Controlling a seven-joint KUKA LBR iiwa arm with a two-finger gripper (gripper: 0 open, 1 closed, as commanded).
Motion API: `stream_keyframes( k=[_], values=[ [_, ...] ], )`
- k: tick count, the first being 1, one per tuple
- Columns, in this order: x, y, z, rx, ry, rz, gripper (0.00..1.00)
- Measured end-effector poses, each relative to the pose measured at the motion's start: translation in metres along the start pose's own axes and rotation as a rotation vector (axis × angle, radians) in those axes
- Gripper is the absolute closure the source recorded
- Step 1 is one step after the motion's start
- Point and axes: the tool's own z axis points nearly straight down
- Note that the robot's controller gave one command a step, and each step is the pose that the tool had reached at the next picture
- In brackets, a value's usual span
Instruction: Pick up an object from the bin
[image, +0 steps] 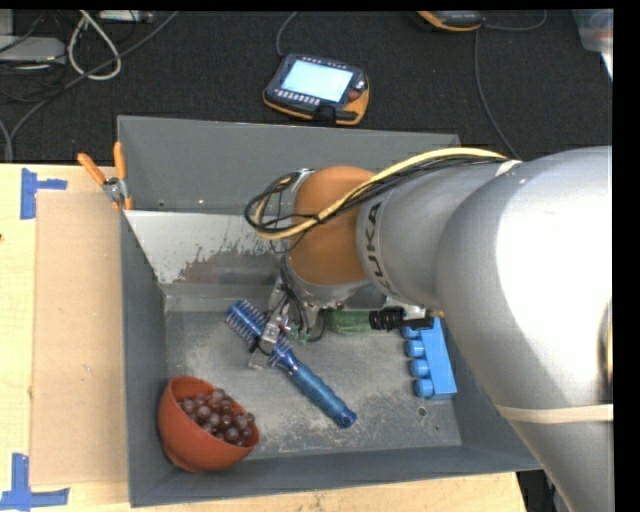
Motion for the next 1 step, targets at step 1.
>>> stream_keyframes(
  k=[1],
  values=[
    [0.0008, -0.0020, -0.0020, 0.005, 0.009, -0.156, 1.00]
  ],
)
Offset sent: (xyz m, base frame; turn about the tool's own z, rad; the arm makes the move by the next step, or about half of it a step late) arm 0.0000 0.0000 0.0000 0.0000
